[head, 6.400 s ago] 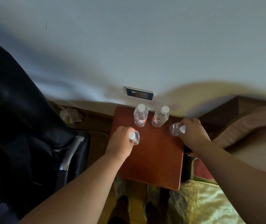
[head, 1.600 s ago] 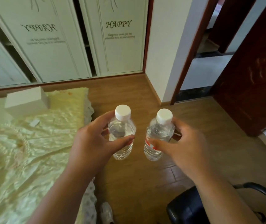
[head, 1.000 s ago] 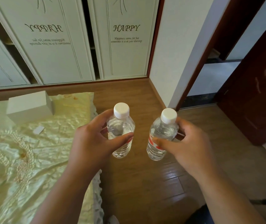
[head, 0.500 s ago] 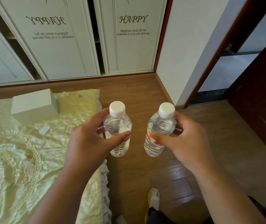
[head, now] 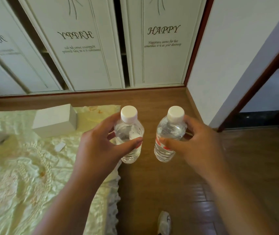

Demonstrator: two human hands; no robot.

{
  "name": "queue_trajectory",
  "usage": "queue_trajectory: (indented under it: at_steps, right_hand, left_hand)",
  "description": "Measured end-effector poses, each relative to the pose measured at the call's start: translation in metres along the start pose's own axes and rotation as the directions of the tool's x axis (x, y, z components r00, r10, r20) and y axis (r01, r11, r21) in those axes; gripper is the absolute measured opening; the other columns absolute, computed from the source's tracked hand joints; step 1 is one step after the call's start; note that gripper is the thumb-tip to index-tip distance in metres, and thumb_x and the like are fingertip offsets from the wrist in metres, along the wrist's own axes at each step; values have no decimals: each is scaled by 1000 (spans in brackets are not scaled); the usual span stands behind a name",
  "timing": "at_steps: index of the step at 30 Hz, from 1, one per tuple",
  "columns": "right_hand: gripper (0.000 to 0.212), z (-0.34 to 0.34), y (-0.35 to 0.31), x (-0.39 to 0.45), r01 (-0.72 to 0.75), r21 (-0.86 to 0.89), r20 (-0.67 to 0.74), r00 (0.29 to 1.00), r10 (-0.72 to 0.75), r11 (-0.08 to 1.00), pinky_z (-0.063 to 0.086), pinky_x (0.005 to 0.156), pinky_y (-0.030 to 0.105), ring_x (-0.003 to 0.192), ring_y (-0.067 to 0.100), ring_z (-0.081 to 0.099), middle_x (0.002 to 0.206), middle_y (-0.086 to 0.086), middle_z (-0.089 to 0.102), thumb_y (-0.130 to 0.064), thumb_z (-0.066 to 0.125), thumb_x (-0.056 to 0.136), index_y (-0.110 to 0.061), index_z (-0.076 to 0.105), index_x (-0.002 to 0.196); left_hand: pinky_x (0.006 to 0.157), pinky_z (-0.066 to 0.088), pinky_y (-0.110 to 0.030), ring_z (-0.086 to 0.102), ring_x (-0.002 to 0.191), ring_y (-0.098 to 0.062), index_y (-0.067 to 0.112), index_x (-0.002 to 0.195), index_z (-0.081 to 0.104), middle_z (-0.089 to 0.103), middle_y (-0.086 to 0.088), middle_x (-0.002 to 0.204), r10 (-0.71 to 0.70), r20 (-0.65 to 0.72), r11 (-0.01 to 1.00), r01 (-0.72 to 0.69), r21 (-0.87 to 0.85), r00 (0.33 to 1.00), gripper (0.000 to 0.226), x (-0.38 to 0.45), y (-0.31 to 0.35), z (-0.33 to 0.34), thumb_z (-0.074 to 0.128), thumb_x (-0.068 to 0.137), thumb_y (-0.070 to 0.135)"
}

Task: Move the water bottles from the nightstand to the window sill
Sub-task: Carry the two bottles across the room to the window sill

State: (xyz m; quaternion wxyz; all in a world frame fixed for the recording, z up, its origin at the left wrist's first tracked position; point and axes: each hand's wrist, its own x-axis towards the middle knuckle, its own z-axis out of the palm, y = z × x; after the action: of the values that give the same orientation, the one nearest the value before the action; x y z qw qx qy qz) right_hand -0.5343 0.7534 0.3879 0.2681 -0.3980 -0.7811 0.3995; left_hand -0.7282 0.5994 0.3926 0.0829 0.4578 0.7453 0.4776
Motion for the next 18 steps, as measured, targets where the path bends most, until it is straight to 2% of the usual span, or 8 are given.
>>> queue_trajectory:
  at_steps: [5, 7, 11, 14, 18]
  right_hand:
    - [78, -25, 16, 53, 37, -24, 40, 999, -36, 999, 39, 66, 5, 100, -6, 59, 123, -26, 61, -59, 83, 63, -46, 52, 133]
    - [79, -33, 21, 69, 45, -22, 55, 998, -44, 999, 40, 69, 8, 105, -2, 59, 127, -23, 61, -57, 84, 63, -44, 52, 135]
    - [78, -45, 30, 93, 68, -22, 68, 995, -66, 997, 41, 69, 8, 102, -6, 58, 126, -24, 62, -57, 84, 65, -44, 52, 135]
    - [79, -49, 35, 109, 64, -26, 68, 996, -62, 998, 45, 74, 10, 105, -3, 60, 125, -24, 63, -60, 82, 64, -45, 52, 135]
    - [79, -44, 41, 133, 43, -29, 71, 997, -41, 999, 44, 72, 9, 102, -7, 59, 122, -25, 64, -62, 82, 63, -45, 53, 134]
  left_hand:
    - [87, 60, -31, 66, 106, 7, 48, 135, 56, 67, 31, 117, -29, -55, 999, 31, 23, 998, 82, 35, 12, 34, 83, 61, 71]
    - [86, 60, -32, 66, 106, 7, 48, 135, 56, 67, 31, 118, -40, -67, 999, 41, 22, 997, 83, 45, 14, 46, 82, 60, 73]
    - [86, 60, -29, 66, 106, 8, 48, 136, 55, 67, 32, 118, -54, -55, 998, 55, 20, 997, 86, 65, 17, 63, 81, 59, 76]
    - [87, 59, -28, 66, 104, 9, 50, 136, 54, 67, 34, 116, -58, -48, 998, 59, 12, 997, 87, 83, 17, 72, 80, 58, 77]
    - [84, 56, -16, 65, 102, 11, 48, 135, 56, 67, 35, 113, -48, -34, 999, 49, 19, 998, 84, 108, 7, 83, 79, 59, 76]
